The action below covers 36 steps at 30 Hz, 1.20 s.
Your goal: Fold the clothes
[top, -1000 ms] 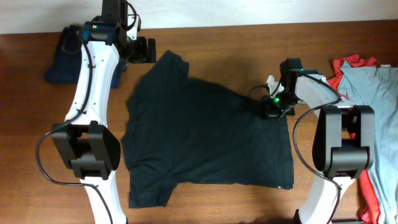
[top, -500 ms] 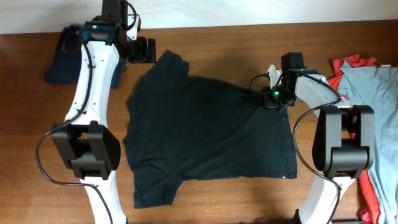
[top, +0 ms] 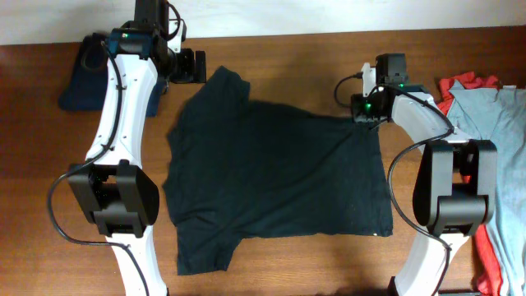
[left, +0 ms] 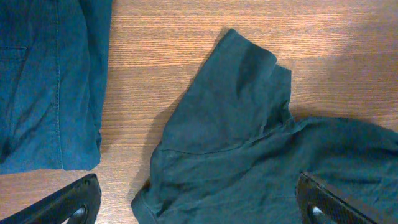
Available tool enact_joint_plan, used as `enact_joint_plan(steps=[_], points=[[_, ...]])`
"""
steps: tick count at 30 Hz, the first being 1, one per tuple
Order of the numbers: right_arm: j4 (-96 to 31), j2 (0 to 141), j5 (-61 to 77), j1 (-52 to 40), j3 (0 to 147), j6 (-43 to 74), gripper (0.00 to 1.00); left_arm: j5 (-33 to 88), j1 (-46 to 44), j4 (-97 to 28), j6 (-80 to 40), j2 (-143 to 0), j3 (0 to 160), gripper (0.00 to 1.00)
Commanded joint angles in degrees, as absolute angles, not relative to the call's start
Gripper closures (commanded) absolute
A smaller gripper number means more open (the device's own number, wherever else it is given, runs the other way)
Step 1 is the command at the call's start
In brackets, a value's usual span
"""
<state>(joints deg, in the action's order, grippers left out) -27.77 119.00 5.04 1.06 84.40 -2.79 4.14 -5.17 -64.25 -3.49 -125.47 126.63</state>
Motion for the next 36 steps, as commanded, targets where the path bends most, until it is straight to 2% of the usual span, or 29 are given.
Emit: enact_joint_plan(steps=[1,2,3,6,10,14,16,18,20,36], points=[[-23.2,118.4,-0.1,0.8,85.5,-2.5,0.41,4.7,-4.9,-64.3,-3.4,-125.4,126.8,0.01],[-21.8,118.4,-1.1,0.8,85.6,-2.5,0.35,4.8,-4.9,-64.3,-3.4,-125.4,126.8,0.01],[-21.7,118.3,-2.3,0.8,86.7,-2.5,0.32,4.7,-4.9,-64.4,-3.4,-125.4,126.8,0.01],[-28.4,117.3,-2.6,0.8,90.9,-2.5,0.32,4.7,-4.9,-64.3,-3.4,-125.4,126.8,0.01],[-49.7,114.3,-2.6,1.2,99.2,-2.5,0.32,4.7,-4.9,-64.3,-3.4,-125.4,126.8,0.01],[-58.4,114.7,-1.1,3.7,99.2,2.9,0.33,4.8,-4.9,-64.3,-3.4,-125.4,126.8,0.01],[-59.0,114.9,2.1,5.4,98.6,3.1,0.37,4.7,-4.9,-64.3,-3.4,-125.4,126.8,0.01],[-58.4,114.9,8.0,8.0,97.6,3.1,0.46,4.8,-4.9,-64.3,-3.5,-125.4,126.8,0.01],[-58.5,115.2,10.7,9.5,97.5,3.1,0.48,4.7,-4.9,-64.4,-3.4,-125.4,126.8,0.00],[-56.1,125.4,18.1,9.8,97.3,3.1,0.50,4.8,-4.9,-64.3,-3.4,-125.4,126.8,0.01]])
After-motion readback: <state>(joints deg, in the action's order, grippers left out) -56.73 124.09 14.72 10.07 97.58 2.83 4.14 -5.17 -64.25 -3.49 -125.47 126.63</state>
